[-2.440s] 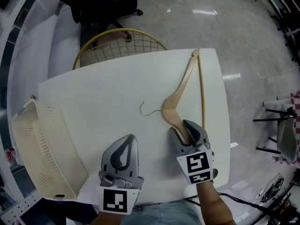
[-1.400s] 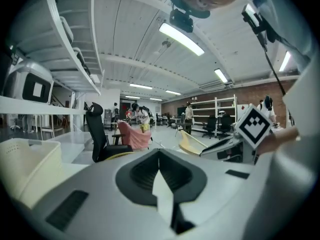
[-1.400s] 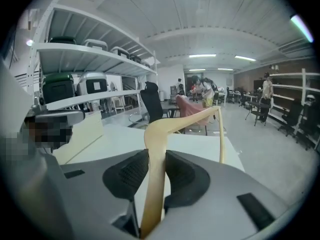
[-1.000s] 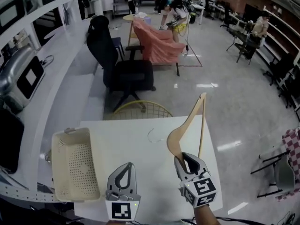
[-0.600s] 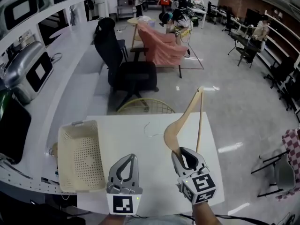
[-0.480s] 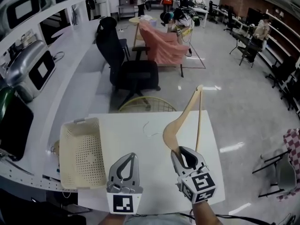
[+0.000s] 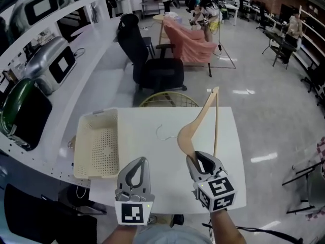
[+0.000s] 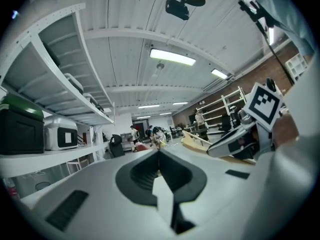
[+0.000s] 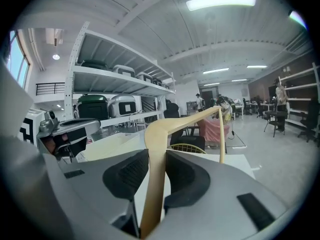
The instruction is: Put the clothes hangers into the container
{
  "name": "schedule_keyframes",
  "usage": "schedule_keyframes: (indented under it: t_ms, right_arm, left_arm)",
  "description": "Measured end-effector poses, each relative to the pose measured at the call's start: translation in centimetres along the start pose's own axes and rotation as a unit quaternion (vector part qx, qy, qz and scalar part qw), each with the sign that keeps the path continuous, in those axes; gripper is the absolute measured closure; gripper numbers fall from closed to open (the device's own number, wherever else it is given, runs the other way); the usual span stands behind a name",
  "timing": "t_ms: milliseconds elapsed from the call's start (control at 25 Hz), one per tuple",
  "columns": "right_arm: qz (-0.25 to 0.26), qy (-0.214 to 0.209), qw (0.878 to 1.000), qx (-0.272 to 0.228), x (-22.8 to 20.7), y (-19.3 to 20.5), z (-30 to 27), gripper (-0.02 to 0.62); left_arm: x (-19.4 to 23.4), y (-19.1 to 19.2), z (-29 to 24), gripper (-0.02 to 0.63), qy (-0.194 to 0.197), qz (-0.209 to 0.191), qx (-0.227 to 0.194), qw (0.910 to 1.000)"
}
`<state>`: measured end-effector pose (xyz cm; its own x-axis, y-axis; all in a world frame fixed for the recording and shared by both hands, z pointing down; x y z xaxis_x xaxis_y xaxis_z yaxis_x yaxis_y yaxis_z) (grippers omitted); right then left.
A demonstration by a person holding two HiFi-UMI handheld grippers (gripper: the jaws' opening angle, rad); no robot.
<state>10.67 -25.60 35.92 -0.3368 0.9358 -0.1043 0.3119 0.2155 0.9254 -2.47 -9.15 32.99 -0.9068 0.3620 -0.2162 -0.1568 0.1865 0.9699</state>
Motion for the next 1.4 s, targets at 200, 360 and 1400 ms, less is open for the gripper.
schedule_keyframes:
  t_ms: [200, 360, 1400]
  right_arm:
    - [-0.002, -0.024, 1.0, -0.005, 1.2, 1.0, 0.8, 0.482]
    - [0.002, -0.05, 0.999, -0.008, 2.7, 1.0, 0.6, 0.482]
    - [0.038, -0.052, 0.998, -0.015, 21.6, -5.4, -14.8, 0.482]
  left_arm:
    - [-0.1, -0.4, 2.8, 0.594, -0.029, -0.007, 0.004, 0.9996]
    - [0.2, -0.7, 4.6, 0.595, -0.05, -0.024, 0.004, 0.9985]
    - [22.4, 3.9, 7.2, 0.594, -0.04, 0.006, -0.039, 0.9984]
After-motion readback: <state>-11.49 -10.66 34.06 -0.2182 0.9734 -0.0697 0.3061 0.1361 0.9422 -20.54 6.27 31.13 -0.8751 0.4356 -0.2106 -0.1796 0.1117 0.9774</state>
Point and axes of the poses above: the fingertips, and each gripper's own axes: z backward along the fingers, x to its left, y out of its underside, the point moved 8 cm from there along z, backward along the fingers, and after that the axes turned 4 degrees about x, right-handed, at the moved point
